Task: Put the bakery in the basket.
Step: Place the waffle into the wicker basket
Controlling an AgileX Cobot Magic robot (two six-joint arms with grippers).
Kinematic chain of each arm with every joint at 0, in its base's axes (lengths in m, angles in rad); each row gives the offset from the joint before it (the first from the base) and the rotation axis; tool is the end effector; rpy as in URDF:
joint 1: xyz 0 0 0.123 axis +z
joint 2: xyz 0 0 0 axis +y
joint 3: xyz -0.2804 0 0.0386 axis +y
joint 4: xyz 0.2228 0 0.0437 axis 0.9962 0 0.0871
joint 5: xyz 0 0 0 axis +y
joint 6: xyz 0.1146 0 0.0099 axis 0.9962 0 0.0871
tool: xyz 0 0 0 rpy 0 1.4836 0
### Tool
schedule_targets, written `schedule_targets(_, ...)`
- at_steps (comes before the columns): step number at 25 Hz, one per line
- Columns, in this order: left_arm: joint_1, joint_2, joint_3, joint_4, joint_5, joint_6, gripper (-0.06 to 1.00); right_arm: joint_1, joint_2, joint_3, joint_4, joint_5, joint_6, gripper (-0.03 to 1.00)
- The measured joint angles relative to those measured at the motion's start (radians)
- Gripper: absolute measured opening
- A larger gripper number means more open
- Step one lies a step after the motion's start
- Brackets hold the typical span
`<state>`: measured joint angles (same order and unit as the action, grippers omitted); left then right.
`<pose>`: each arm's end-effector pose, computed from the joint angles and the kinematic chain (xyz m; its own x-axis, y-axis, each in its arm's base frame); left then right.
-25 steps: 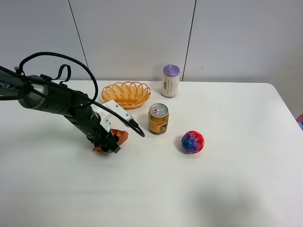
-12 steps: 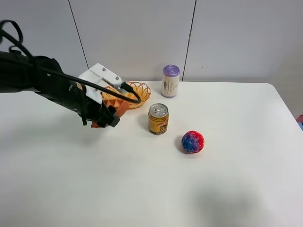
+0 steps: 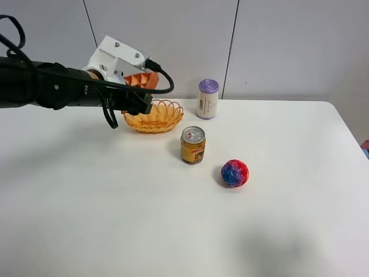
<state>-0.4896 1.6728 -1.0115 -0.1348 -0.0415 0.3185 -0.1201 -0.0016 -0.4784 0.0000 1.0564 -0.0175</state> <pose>0.3256 -0.1728 0.2371 -0.3557 0.3966 -0.8463 0.5401 0.8262 0.1602 -0.0015 0.0002 0.2486 -0.4686 0.0389 -0.8826 0.1116 0.9936 -0.0154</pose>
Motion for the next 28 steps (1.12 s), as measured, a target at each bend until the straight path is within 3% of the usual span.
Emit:
schedule_targets(4, 0.000, 0.086, -0.108, 0.061, 0.002, 0.076, 0.63, 0.000, 0.000, 0.000, 0.000, 0.000, 0.000, 0.99)
schedule_targets(15, 0.000, 0.324, -0.307, 0.073, 0.059, 0.126, 0.63, 0.000, 0.000, 0.000, 0.000, 0.000, 0.000, 0.99)
schedule_targets(18, 0.002, 0.357, -0.328, 0.077, 0.096, 0.225, 0.63, 0.000, 0.000, 0.000, 0.000, 0.000, 0.000, 0.99)
schedule_targets(25, 0.004, 0.391, -0.334, 0.082, 0.126, 0.565, 0.63, 0.000, 0.000, 0.000, 0.000, 0.000, 0.000, 0.99)
schedule_targets(28, 0.015, 0.398, -0.335, 0.081, 0.126, 0.625, 0.63, 0.000, 0.000, 0.000, 0.000, 0.000, 0.000, 0.99)
